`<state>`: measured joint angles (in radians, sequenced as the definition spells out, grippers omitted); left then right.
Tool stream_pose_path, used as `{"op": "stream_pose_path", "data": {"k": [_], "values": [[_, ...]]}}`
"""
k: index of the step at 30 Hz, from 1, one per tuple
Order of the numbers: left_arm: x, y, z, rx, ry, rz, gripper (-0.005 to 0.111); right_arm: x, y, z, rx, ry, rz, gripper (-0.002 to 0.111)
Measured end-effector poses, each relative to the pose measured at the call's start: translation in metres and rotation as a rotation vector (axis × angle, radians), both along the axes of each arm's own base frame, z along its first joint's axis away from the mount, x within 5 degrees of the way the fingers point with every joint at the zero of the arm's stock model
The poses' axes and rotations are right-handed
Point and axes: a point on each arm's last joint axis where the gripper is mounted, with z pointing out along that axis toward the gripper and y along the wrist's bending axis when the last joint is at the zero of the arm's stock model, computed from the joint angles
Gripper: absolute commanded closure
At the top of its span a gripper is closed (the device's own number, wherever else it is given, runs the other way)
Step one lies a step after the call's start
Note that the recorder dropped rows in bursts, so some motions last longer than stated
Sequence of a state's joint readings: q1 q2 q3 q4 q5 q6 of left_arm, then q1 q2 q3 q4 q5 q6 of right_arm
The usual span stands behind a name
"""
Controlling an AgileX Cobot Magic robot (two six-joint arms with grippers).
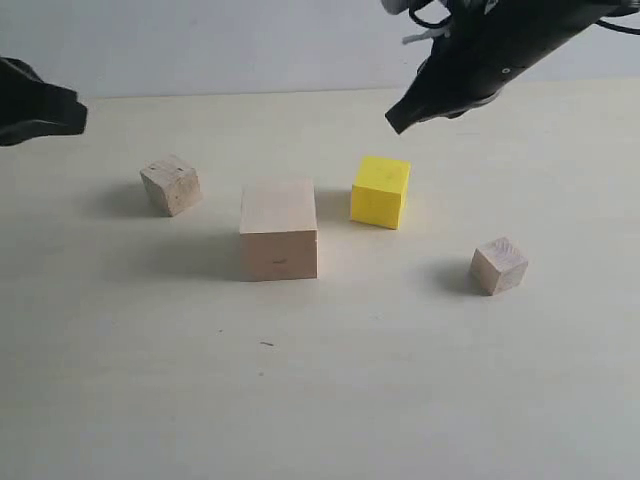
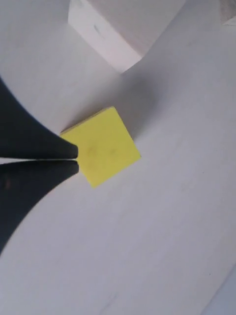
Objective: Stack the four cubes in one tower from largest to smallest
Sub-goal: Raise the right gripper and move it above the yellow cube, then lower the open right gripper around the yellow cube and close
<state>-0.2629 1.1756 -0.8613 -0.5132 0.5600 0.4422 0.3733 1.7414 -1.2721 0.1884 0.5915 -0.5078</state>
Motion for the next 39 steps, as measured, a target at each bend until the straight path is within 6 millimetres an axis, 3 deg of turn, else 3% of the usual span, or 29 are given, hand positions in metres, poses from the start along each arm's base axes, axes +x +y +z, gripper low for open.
{"op": "stream_pose_path", "data": {"k": [7, 9, 13, 22, 30, 39], "values": [[-0.057, 0.012, 0.036, -0.080, -0.104, -0.005, 0.107, 0.012, 0.004, -0.025, -0.178, -0.091, 0.281, 0.065], [-0.068, 0.014, 0.043, -0.094, -0.119, -0.012, 0.107, 0.014, 0.005, -0.031, -0.215, -0.115, 0.343, 0.052], [-0.084, 0.017, 0.048, -0.102, -0.118, -0.029, 0.107, 0.019, 0.008, -0.040, -0.242, -0.144, 0.407, 0.035], [-0.091, 0.018, 0.044, -0.068, -0.076, -0.052, 0.107, 0.028, 0.014, -0.055, -0.164, -0.151, 0.340, 0.032], [-0.092, 0.019, 0.043, -0.062, -0.066, -0.055, 0.107, 0.036, 0.021, -0.051, -0.071, -0.139, 0.281, 0.017], [-0.093, 0.019, 0.041, -0.050, -0.050, -0.064, 0.107, 0.031, 0.022, -0.054, -0.064, -0.082, 0.299, 0.017]]}}
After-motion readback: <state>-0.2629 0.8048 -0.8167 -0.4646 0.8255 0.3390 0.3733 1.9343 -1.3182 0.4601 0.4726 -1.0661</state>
